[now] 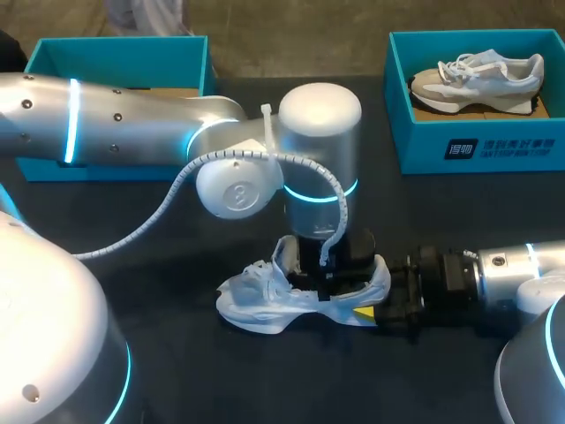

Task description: Take the shoe out of the shoebox, open the shoe tongue, remove and reinsert the insole, then place the shoe into the shoebox

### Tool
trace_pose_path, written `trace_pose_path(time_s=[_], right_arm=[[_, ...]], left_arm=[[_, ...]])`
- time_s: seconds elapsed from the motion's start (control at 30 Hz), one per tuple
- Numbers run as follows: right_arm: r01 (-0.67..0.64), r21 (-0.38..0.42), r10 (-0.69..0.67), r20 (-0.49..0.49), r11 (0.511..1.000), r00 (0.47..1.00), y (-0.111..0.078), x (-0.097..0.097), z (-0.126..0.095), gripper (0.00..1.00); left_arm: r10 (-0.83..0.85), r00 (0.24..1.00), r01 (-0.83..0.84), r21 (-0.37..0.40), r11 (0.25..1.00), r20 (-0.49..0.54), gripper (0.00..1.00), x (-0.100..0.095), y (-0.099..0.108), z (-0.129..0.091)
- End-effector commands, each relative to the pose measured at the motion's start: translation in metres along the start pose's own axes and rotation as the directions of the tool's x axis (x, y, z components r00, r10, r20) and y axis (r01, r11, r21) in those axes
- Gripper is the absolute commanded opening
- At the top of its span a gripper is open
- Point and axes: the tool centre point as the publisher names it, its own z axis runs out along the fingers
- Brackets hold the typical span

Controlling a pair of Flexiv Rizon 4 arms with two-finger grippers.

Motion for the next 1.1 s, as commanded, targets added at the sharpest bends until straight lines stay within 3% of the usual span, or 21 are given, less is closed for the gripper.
trace_pose_path(time_s=[0.03,0.4,0.47,0.53,0.57,0.8,1.1], right_arm=[[0.000,0.001,0.000,0.002,1.000,1.000,0.001,0.000,0.001,0.00],[0.000,0.001,0.000,0.002,1.000,1.000,0.001,0.000,0.001,0.00],[0.000,0.001,0.000,0.002,1.000,1.000,0.001,0.000,0.001,0.00],[0.000,0.001,0.000,0.002,1.000,1.000,0.001,0.000,0.001,0.00],[0.000,0.001,0.000,0.002,1.000,1.000,0.001,0.000,0.001,0.00],[0.000,0.001,0.000,0.002,1.000,1.000,0.001,0.000,0.001,0.00],[0.000,0.001,0.000,0.002,1.000,1.000,0.001,0.000,0.001,0.00]], left_arm=[[-0.021,0.998,0.022,-0.006,1.000,0.052,0.33,-0.004,-0.003,0.007],[-0.064,0.986,0.070,-0.037,0.997,0.157,0.27,-0.027,-0.003,0.007],[-0.068,0.985,0.075,-0.041,0.996,0.160,0.20,-0.029,-0.003,0.007],[-0.074,0.981,0.084,-0.049,0.995,0.177,0.04,-0.030,-0.004,0.008],[-0.074,0.982,0.083,-0.049,0.995,0.177,0.00,-0.031,-0.004,0.009],[-0.085,0.980,0.092,-0.031,0.995,0.179,0.00,-0.033,-0.003,0.002],[-0.064,0.998,0.062,0.098,0.993,0.017,0.00,-0.027,0.007,-0.018]])
